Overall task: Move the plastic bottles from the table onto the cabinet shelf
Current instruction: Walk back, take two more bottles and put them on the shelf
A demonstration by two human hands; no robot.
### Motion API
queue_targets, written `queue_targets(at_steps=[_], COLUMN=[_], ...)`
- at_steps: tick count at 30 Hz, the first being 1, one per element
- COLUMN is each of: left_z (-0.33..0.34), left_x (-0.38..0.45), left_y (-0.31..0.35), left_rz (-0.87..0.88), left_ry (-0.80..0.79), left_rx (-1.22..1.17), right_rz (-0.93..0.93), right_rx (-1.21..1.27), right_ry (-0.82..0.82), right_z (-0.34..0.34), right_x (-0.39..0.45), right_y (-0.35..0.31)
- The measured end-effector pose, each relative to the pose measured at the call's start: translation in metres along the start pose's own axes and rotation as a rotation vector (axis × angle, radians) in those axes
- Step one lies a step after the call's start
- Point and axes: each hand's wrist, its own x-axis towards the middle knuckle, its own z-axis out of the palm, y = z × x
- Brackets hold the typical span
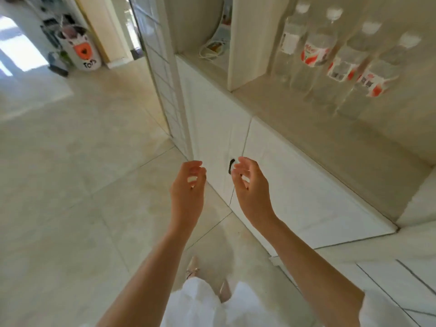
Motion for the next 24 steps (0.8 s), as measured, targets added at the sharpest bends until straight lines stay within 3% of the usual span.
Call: queue_targets(at_steps=[14, 24], left_z=[-0.276, -0.448], left_x=[-0.145, -0.281], left_y=[-0.095, -0.146], left_rz=[-0.245, -0.509], left_ry=[0.648, 0.968], left_rx=[0.148, 0.203], right_rz=[-0.286, -0.366], right_rx=[-0.026, 0.052], right_ry=[-0.641, -1.019], right_z=[0.229, 0.392], right_x=[-0.141, -0.296], right_y=[-0.073, -0.131])
